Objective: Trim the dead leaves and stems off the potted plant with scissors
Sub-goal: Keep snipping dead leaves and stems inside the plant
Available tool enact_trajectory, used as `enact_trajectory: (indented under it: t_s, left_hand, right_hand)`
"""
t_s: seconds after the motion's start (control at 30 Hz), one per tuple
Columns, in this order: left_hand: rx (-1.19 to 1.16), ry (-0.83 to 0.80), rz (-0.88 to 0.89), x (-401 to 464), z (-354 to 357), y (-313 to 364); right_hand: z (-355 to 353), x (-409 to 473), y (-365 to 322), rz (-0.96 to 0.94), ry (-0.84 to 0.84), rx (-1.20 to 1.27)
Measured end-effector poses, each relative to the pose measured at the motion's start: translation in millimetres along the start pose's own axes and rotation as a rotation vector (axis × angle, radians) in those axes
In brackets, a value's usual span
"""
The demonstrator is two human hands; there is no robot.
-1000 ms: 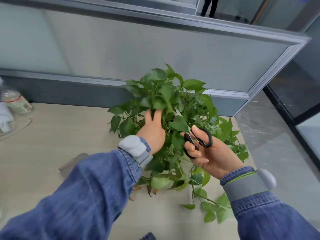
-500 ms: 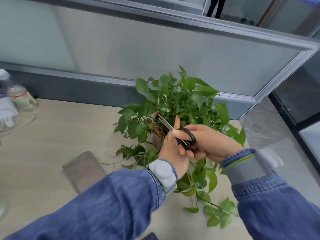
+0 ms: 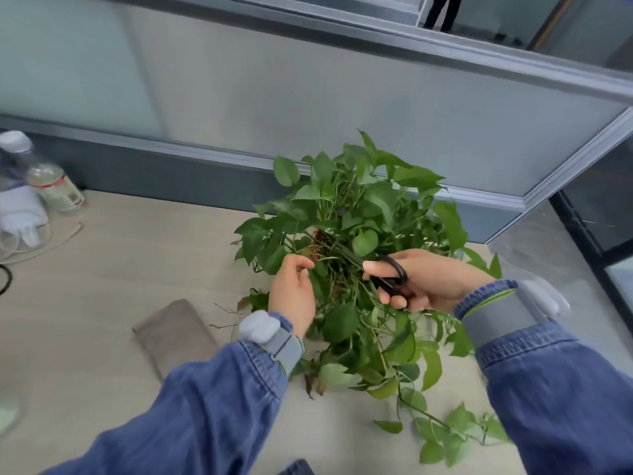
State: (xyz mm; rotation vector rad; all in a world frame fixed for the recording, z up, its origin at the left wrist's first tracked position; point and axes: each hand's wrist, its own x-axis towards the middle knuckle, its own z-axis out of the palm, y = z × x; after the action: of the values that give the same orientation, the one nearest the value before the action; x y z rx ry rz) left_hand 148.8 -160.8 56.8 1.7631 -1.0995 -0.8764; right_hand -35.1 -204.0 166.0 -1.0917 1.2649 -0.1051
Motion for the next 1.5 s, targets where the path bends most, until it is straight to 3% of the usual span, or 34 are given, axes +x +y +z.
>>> enact_trajectory:
  t_s: [0.07,0.13,0.37,0.5,0.6,0.73,0.9,1.17,1.5]
  left_hand:
    - [-0.124,-0.062,-0.166,13,4,2]
    - [-0.246,-0.094,-0.219,16,6,9]
    - [0.309,-0.227,0.387,-44,20,24]
    - [0.489,-0.317,0.510,-83,24,27]
    - [0.420,-0.380,0.587,-89,15,28]
    - [0.153,-0.329,0.405,-69,-1,21]
    - [0.121,-0.193,0.269,-26,3,11]
    - [0.334,-0.248,0.360,2,16,12]
    - [0.345,-0.257,0.451,4,13,12]
  right_hand:
    - [0,-1,-3,-0.004,-0.015,-0.040]
    - [-1,-2,-5,-0.011,-0.020,-0.075]
    - [-5,-5,-19,-0.046,-0.098,-0.097]
    - [-3,-2,-23,0.058,-0.143,-0.275]
    - [-6,0,-24,0.133,-0.123,-0.337]
    - [-15,2,-23,0.160,-0.105,-0.313]
    - [-18,0,-18,0.168,-0.127,-0.263]
    - [-30,-1,-8,0.135,-0.116,-0.118]
    - [-28,0,-4,0.163,-0.149,0.021]
